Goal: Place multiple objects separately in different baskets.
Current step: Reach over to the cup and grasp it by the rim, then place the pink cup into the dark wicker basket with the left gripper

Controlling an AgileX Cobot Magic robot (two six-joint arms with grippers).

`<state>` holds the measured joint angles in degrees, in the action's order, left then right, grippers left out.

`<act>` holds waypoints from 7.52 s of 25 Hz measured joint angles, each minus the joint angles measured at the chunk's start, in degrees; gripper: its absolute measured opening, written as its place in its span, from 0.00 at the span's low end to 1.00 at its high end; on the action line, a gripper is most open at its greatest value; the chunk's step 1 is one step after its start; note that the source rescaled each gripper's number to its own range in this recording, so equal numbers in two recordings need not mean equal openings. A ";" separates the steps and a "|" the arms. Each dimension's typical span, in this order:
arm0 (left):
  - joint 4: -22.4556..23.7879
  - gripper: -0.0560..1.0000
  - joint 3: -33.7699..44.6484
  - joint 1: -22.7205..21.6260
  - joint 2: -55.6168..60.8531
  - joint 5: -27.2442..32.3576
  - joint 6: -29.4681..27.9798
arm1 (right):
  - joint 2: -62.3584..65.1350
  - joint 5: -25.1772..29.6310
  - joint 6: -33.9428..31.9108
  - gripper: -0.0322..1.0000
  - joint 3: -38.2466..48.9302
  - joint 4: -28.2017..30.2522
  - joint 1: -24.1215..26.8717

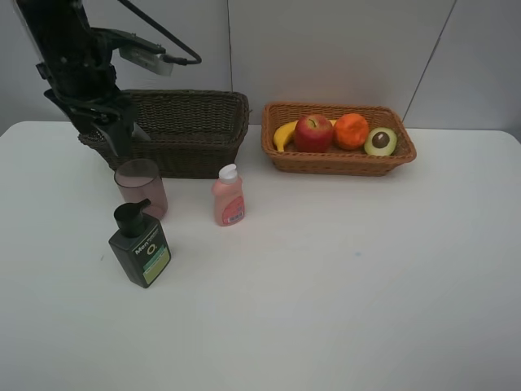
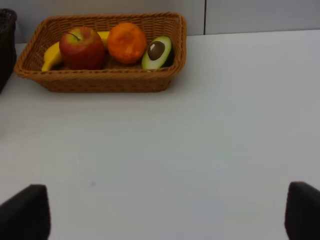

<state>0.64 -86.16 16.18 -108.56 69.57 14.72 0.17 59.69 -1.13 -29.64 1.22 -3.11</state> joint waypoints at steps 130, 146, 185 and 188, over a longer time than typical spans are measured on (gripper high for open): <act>5.53 0.05 -16.62 -0.26 -5.14 -15.21 -3.67 | 0.00 0.00 0.04 1.00 0.00 0.00 0.00; 7.70 0.05 -16.62 -0.26 -15.63 -25.29 -3.62 | 0.00 0.00 0.04 1.00 0.00 0.00 0.00; 7.74 1.00 -16.62 -0.26 -17.34 -26.31 -0.81 | 0.00 0.00 0.04 1.00 0.00 0.00 0.00; 7.74 1.00 -16.62 -0.26 -17.34 -26.12 -0.79 | 0.00 0.00 0.04 1.00 0.00 0.00 0.00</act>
<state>8.37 -102.78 15.92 -125.90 43.45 13.92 0.17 59.69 -1.10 -29.64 1.22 -3.11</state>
